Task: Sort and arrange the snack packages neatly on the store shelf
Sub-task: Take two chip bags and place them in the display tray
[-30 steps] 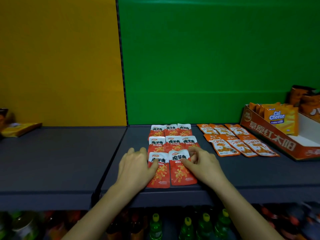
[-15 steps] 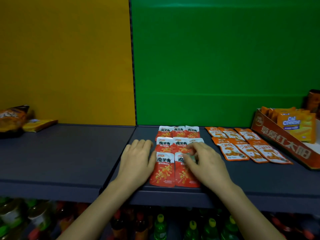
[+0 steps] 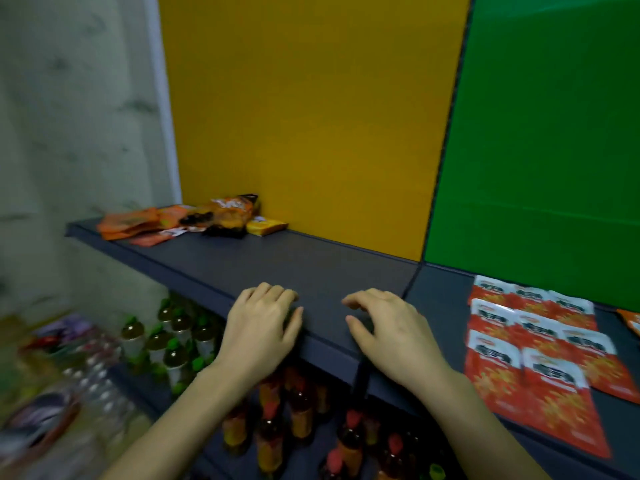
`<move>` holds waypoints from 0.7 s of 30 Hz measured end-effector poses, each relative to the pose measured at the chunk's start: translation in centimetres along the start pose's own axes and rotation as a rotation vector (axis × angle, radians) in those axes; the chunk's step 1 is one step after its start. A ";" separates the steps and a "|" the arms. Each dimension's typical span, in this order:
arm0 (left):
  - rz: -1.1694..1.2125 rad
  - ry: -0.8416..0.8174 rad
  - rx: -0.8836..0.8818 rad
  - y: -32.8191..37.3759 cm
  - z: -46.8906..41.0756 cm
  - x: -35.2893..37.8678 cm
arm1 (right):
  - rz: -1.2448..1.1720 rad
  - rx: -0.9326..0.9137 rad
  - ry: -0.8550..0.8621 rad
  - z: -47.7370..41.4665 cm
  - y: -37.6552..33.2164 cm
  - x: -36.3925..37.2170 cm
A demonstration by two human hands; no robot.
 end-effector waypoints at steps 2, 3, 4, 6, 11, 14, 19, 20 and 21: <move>-0.019 -0.008 -0.058 -3.6 1.1 -0.6 | -0.029 -0.036 -0.020 -1.6 -2.8 1.4; -0.025 -0.009 -0.082 -5.4 1.6 -0.9 | -0.039 -0.047 -0.032 -2.4 -4.2 2.2; -0.030 -0.012 -0.102 -7.1 2.0 -1.3 | -0.046 -0.054 -0.041 -3.2 -5.5 2.9; -0.029 -0.013 -0.129 -10.6 2.6 -1.9 | -0.053 -0.064 -0.050 -4.9 -8.0 4.4; -0.044 -0.009 -0.161 -19.6 3.5 -3.5 | -0.080 -0.032 -0.065 -9.5 -14.1 8.0; -0.068 -0.015 -0.149 -24.7 3.7 -3.8 | -0.096 0.011 -0.065 -12.3 -17.2 10.0; 0.045 -0.014 -0.126 -30.7 2.3 -3.9 | -0.128 0.092 -0.108 -17.0 -20.3 12.6; 0.059 0.001 -0.116 -31.5 1.7 -4.0 | -0.130 0.109 -0.111 -18.0 -20.5 13.0; 0.073 0.012 -0.115 -32.5 0.9 -3.9 | -0.130 0.127 -0.109 -19.0 -20.7 13.3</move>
Point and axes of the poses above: each hand's wrist, its own z-axis away from the middle knuckle, its own x-axis out of the palm, y = z × x, the point moved 7 cm from there along -z, towards the middle knuckle, and after that the axes turned 7 degrees about z, right-handed, at the moved point
